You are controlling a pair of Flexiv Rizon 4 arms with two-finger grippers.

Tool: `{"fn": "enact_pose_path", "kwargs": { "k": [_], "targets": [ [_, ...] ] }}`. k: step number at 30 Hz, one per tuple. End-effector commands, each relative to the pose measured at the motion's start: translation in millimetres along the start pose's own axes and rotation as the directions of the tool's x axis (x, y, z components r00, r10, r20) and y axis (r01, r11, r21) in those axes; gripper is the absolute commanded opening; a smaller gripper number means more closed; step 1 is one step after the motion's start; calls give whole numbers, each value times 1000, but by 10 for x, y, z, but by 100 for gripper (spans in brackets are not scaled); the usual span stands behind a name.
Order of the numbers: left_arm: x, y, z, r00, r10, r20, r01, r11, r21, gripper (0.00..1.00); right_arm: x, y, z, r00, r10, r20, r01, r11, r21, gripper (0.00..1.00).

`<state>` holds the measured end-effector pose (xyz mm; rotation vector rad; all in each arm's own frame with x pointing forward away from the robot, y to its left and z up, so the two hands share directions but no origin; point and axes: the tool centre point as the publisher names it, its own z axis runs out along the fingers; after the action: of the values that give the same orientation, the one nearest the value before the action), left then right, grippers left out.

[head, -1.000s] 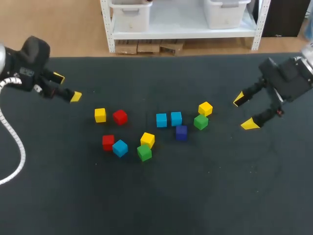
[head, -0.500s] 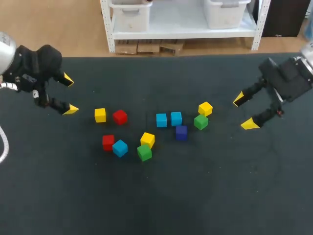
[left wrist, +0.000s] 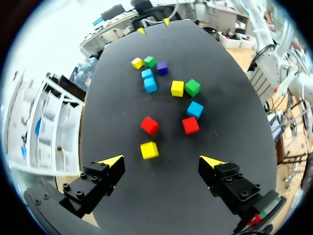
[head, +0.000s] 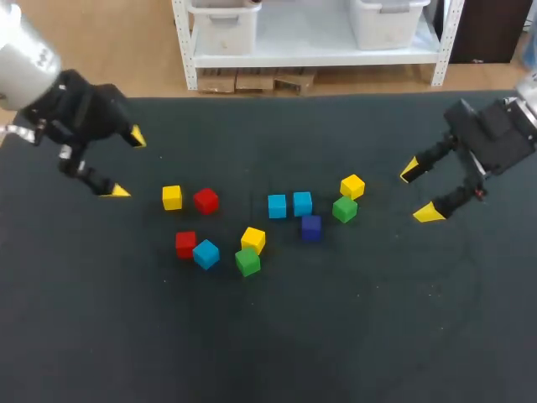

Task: Place the blue cubes, place green cubes on the blue cubes, place the yellow cubes on the green cubes, then place the red cubes on the yellow cubes, and place purple cube on the red cubes.

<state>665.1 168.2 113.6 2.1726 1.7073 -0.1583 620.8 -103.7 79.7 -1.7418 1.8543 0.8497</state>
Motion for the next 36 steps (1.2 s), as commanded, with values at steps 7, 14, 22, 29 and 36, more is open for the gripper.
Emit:
{"fn": "enact_pose_path", "kwargs": {
  "k": [7,14,22,29,36],
  "targets": [
    [-548,36,349,973,230,-6,-229,969,93,100,3,-6,4,1000,-1,2,1,1000,-1,100],
    [-765,-168,494,940,341,1,-338,931,137,100,3,-6,4,1000,-1,2,1,1000,-1,100],
    [-830,-408,579,946,324,10,-321,933,161,100,3,-6,4,1000,-1,2,1,1000,-1,100],
    [-883,-628,746,957,289,37,-290,937,196,100,3,-6,4,1000,-1,2,1,1000,-1,100],
    [-924,-709,1005,956,286,63,-293,921,256,100,3,-6,4,1000,-1,2,1,1000,-1,100]
  ]
}}
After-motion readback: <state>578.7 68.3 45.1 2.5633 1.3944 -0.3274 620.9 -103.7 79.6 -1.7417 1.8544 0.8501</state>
